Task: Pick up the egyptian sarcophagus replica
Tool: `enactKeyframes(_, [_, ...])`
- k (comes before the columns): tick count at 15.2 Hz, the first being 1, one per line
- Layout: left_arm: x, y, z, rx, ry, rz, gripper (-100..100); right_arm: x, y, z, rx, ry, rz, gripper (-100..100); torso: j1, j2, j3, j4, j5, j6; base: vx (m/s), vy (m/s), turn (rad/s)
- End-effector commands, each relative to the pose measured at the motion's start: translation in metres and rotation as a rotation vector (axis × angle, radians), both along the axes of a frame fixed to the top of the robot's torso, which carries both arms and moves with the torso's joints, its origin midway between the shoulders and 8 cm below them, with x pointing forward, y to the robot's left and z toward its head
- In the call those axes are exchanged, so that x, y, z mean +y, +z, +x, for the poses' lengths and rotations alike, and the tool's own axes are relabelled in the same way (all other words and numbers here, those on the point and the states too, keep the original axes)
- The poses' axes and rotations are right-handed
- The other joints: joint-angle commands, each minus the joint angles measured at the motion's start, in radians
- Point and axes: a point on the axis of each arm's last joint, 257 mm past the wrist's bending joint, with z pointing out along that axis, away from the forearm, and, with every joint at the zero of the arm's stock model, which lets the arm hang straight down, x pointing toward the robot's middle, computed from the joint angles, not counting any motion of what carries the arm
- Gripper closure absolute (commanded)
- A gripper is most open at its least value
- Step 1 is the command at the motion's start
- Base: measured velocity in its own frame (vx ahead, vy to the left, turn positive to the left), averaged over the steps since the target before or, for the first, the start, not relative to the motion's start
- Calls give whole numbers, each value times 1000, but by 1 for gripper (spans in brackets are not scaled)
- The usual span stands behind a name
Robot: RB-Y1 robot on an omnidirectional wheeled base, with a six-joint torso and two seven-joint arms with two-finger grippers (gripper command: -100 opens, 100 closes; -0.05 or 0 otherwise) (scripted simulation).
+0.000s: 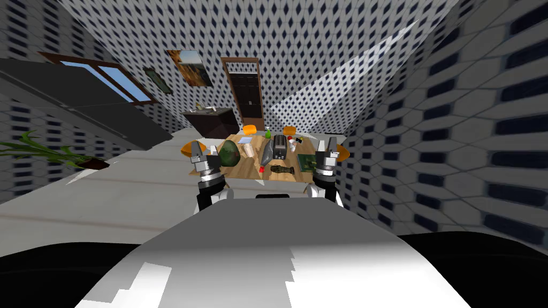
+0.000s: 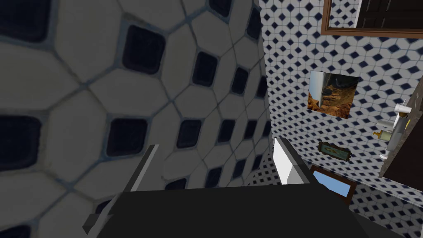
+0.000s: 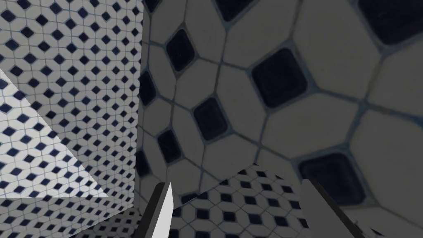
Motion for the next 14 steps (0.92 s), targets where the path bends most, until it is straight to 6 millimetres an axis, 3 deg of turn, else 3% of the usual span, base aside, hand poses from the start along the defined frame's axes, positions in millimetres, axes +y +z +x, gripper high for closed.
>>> enactKeyframes(1, [0, 0, 0, 0, 0, 0, 0, 5, -5, 3, 15, 14, -31, -100, 0, 0, 0, 0, 0, 0, -3, 2, 35])
enactKeyframes(9, [0, 0, 0, 0, 0, 0, 0, 29, -48, 25, 116, 77, -196, -100, 0, 1, 1, 0, 0, 0, -16, 4, 110])
enactKeyframes(14, [0, 0, 0, 0, 0, 0, 0, 45, -90, 40, 198, 120, -339, -100, 0, 1, 1, 0, 0, 0, -19, 6, 136])
